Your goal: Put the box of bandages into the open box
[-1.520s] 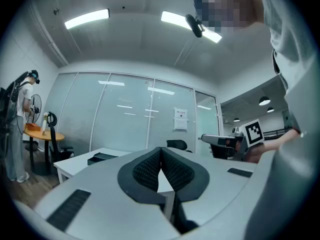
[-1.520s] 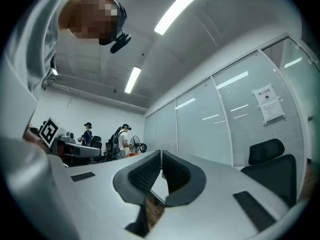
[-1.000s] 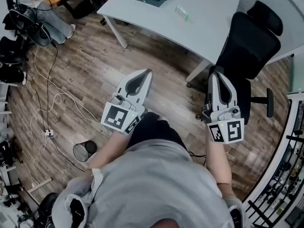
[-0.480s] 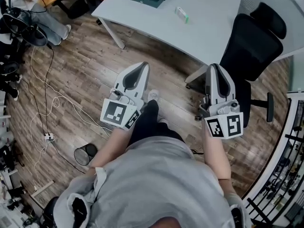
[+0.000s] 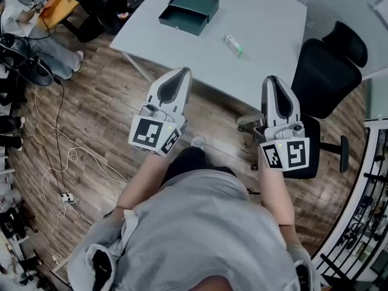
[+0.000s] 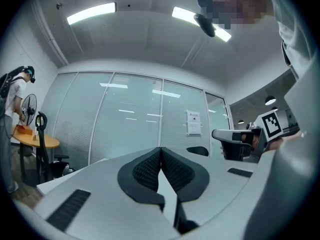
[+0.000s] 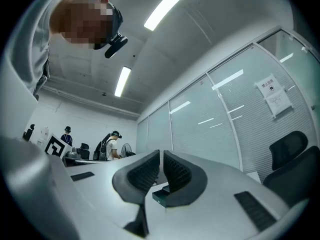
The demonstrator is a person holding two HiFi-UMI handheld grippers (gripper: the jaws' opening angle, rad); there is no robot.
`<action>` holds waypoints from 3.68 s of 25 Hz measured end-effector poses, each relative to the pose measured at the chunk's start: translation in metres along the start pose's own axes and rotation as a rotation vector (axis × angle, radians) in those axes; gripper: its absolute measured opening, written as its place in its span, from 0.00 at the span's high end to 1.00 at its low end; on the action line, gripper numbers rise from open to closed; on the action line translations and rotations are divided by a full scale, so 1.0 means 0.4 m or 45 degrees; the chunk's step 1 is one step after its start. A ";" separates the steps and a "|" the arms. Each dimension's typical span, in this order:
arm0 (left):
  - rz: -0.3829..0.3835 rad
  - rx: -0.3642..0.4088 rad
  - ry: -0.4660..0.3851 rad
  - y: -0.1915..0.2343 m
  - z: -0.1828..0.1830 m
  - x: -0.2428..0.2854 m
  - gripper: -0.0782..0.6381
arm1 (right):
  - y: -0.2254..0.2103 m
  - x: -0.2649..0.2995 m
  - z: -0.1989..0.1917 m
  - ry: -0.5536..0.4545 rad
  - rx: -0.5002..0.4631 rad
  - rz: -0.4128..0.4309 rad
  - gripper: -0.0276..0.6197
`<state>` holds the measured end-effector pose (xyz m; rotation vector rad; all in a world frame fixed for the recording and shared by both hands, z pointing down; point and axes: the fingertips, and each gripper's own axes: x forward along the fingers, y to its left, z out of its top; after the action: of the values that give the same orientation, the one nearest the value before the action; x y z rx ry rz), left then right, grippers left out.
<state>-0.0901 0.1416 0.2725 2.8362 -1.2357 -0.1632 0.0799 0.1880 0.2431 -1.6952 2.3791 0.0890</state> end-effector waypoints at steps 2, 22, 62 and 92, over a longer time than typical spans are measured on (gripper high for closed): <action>-0.015 0.002 0.000 0.041 0.004 0.053 0.87 | -0.018 0.050 -0.012 0.000 0.003 -0.015 0.87; 0.123 -0.078 0.028 0.355 -0.057 0.558 0.87 | -0.370 0.531 -0.123 0.037 0.048 0.080 0.87; -0.065 -0.133 0.243 0.578 -0.302 1.061 0.87 | -0.537 0.672 -1.003 1.206 -0.035 0.350 0.71; -0.087 -0.108 0.173 0.577 -0.246 1.077 0.87 | -0.659 0.782 -0.809 0.934 -0.026 0.070 0.78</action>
<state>0.0445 -0.3314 0.3551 2.7664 -1.0795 -0.0242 0.1841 -0.2462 0.5124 -1.9030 2.9157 -0.6039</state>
